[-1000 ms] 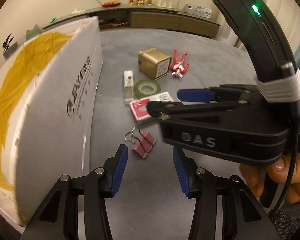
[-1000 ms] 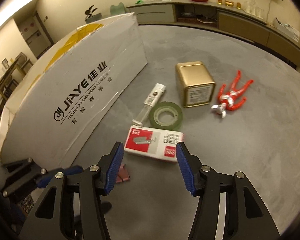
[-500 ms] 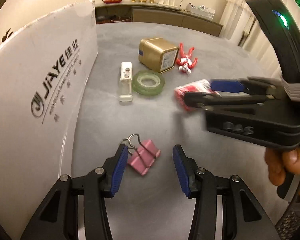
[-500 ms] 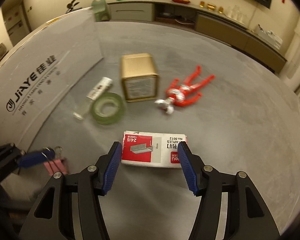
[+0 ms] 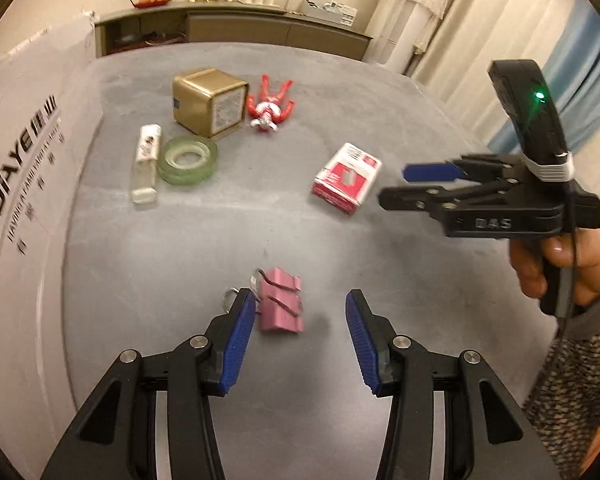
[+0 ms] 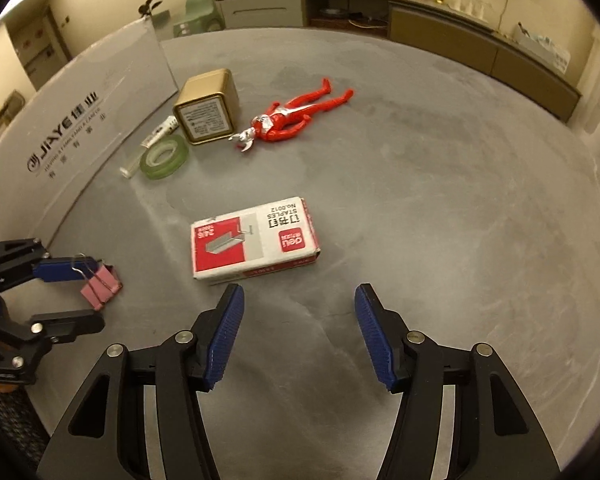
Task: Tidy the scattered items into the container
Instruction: 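Move both grippers back toward the pink binder clips and red staples box, then grasp the pink binder clips with the left gripper while the right grasps the staples box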
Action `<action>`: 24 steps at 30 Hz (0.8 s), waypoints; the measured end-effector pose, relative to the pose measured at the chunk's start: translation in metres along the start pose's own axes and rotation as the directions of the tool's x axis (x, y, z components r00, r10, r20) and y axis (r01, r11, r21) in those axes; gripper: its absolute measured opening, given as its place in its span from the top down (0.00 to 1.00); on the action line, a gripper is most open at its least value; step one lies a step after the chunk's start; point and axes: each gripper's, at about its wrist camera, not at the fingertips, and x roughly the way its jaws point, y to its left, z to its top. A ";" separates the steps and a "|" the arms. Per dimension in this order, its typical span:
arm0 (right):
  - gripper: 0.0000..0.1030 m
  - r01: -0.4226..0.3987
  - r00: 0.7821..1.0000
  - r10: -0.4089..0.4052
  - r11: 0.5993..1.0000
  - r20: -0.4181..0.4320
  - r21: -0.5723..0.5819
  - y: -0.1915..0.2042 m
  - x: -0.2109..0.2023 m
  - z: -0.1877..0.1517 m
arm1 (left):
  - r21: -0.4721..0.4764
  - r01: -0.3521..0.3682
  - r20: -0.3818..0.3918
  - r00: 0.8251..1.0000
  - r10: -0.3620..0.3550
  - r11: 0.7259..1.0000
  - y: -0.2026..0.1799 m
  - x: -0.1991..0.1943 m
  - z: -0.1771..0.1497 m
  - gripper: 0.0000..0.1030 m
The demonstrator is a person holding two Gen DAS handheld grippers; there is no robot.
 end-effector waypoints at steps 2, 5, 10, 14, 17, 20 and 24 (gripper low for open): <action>0.41 -0.008 1.000 0.008 1.000 0.010 0.000 0.004 -0.001 0.001 | 0.007 -0.011 0.001 1.000 0.011 1.000 0.001 0.003 0.001 0.52; 0.41 -0.050 0.999 0.050 0.999 -0.004 0.001 0.011 0.002 0.005 | 0.004 0.014 -0.015 1.000 -0.014 1.000 -0.001 0.002 -0.002 0.52; 0.41 0.159 0.987 -0.159 0.987 0.004 0.024 -0.003 0.008 0.009 | 0.085 0.104 -0.035 0.994 -0.102 0.991 -0.023 -0.012 -0.008 0.52; 0.41 0.072 0.997 -0.076 0.988 0.029 0.140 -0.017 -0.005 0.011 | 0.093 0.032 -0.004 0.999 -0.032 0.995 -0.018 -0.017 -0.007 0.52; 0.41 -0.023 0.998 0.013 0.986 0.058 0.167 -0.001 -0.009 0.015 | 0.085 -0.005 0.020 1.000 0.003 0.996 -0.012 -0.015 -0.006 0.48; 0.41 -0.040 0.998 0.032 0.984 0.050 0.173 0.017 -0.001 0.021 | 0.119 -0.005 0.008 1.000 0.004 0.993 -0.019 -0.004 -0.004 0.46; 0.42 -0.002 1.000 0.000 0.991 0.009 0.132 0.025 0.012 0.023 | 0.166 -0.011 -0.006 1.000 0.013 0.986 -0.026 0.007 -0.004 0.58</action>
